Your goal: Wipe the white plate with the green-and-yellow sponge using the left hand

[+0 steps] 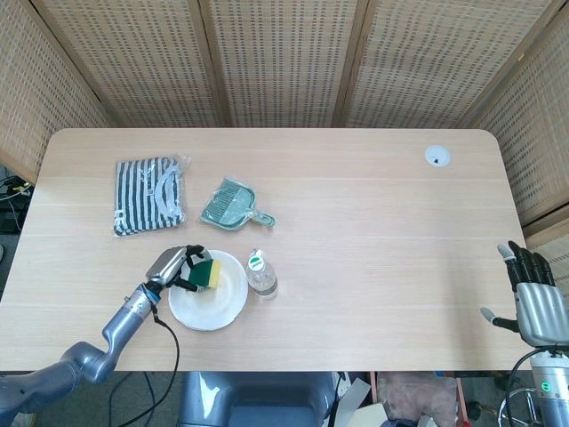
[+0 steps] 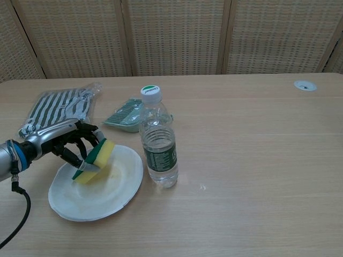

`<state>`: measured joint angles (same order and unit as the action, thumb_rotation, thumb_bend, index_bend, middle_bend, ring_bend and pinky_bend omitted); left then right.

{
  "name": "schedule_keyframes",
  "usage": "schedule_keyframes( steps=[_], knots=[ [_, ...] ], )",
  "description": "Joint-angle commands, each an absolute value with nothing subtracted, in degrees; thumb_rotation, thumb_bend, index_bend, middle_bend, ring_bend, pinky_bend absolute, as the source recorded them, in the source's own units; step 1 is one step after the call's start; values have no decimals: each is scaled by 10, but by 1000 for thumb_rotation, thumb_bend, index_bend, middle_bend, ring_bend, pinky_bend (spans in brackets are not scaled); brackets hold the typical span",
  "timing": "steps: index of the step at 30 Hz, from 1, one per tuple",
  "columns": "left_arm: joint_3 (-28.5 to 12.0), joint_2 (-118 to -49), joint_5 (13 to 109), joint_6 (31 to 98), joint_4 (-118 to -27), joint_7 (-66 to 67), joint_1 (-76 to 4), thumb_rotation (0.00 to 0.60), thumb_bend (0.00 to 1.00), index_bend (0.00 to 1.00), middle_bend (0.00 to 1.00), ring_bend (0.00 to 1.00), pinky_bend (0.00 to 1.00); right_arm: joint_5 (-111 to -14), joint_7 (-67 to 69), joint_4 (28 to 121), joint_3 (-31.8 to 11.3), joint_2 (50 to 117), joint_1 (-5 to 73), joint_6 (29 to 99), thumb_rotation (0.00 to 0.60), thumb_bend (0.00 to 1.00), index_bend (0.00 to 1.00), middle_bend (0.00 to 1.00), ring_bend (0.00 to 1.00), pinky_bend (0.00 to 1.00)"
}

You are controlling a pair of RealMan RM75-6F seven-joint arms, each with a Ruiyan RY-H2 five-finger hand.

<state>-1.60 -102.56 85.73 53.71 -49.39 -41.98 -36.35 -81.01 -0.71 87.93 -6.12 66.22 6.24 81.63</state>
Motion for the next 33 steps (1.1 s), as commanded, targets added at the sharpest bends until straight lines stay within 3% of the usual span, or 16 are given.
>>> schedule_keyframes(
  steps=[1, 7, 13, 24, 33],
  knots=[
    [-21, -1020, 863, 558, -505, -429, -363, 600, 131, 496, 404, 329, 449, -811, -7, 880, -61, 662, 62, 818, 600, 0, 0, 0, 0, 0],
    [-31, -987, 869, 588, -558, -422, -364, 600, 131, 496, 404, 329, 449, -815, -7, 883, -59, 661, 61, 820, 600, 0, 0, 0, 0, 0],
    [-30, -986, 856, 561, -577, -391, -371, 600, 135, 496, 404, 329, 449, -815, -5, 883, -59, 660, 62, 818, 600, 0, 0, 0, 0, 0],
    [-19, -1039, 841, 514, -500, -399, -374, 600, 151, 496, 405, 329, 446, -809, 0, 881, -61, 659, 64, 814, 600, 0, 0, 0, 0, 0],
    [-31, -1013, 864, 583, -529, -433, -369, 600, 155, 496, 409, 329, 446, -813, 0, 883, -60, 658, 62, 818, 600, 0, 0, 0, 0, 0]
  ],
)
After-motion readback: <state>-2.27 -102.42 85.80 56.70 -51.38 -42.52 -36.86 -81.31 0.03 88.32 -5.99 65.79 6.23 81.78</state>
